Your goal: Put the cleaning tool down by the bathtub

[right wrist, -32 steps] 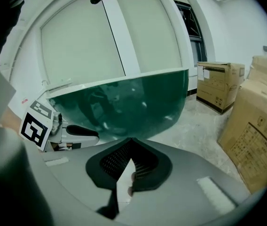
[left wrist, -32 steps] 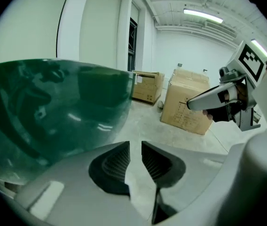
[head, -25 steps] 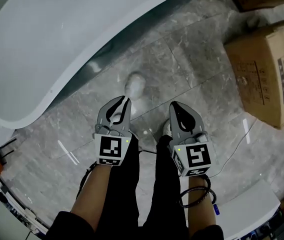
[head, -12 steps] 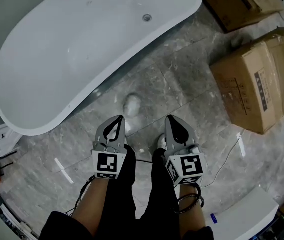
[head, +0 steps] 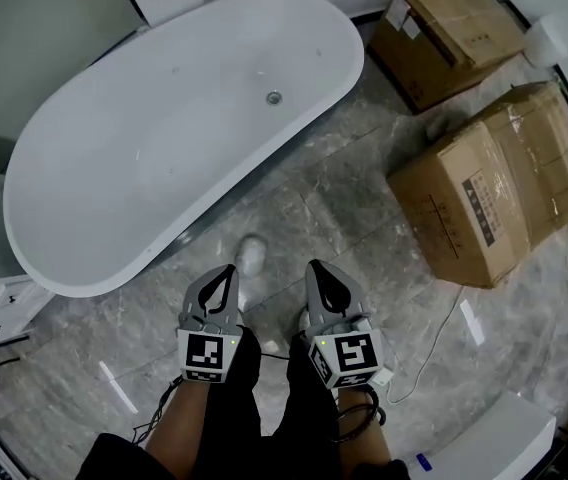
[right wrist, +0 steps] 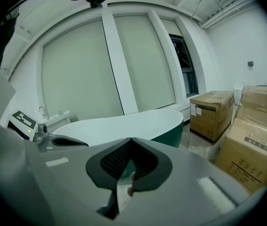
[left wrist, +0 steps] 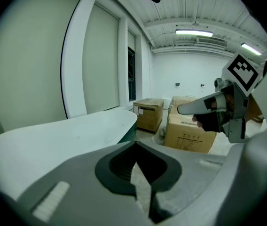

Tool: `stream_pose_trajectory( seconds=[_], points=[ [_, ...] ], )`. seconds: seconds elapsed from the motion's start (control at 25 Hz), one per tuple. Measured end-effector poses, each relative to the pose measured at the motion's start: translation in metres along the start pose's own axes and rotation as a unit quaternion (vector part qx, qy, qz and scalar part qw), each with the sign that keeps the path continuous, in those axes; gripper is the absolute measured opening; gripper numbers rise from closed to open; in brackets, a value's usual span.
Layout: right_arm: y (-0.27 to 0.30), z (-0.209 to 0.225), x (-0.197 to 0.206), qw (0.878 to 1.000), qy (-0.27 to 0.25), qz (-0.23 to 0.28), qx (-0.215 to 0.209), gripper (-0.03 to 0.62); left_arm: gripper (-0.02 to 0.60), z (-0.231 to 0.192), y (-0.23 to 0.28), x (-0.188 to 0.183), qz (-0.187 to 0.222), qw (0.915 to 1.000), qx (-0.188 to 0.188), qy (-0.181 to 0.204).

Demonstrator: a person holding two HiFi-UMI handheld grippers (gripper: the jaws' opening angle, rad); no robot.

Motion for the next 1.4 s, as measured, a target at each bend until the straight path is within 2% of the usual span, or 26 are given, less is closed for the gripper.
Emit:
stream_pose_trajectory(
  seconds=[0.44,0.68,1.0,1.4],
  points=[
    [-0.042,-0.044,-0.055,0.999,0.005,0.028,-0.021,0.02,0.0,-0.004,-0.064,-0.058,0.022,0.9989,-0.034,-0.023],
    [-0.063,-0.062,-0.09,0.997,-0.035,0.041,-0.051,0.02,0.0,-0.001,-0.101,-0.086,0.049,0.9977,-0.047,0.004],
    [-0.09,-0.071,-0.127,0.993,-0.078,0.054,-0.074,0.023,0.0,-0.005,-0.131,-0.124,0.088,0.9921,-0.089,-0.015],
    [-0.125,-0.073,-0.159,0.989,-0.11,0.065,-0.07,0.021,0.0,-0.001,-0.157,-0.17,0.136,0.9839,-0.114,-0.023]
  ],
)
Point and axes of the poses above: the fingertips, and each gripper's own axes: y forward along the fingers, z to its right, x out of its underside, the point moved 5 cm from there along -y, backward along the fingers, and after that the axes turned 15 degrees about -x, right-handed, at the moved point
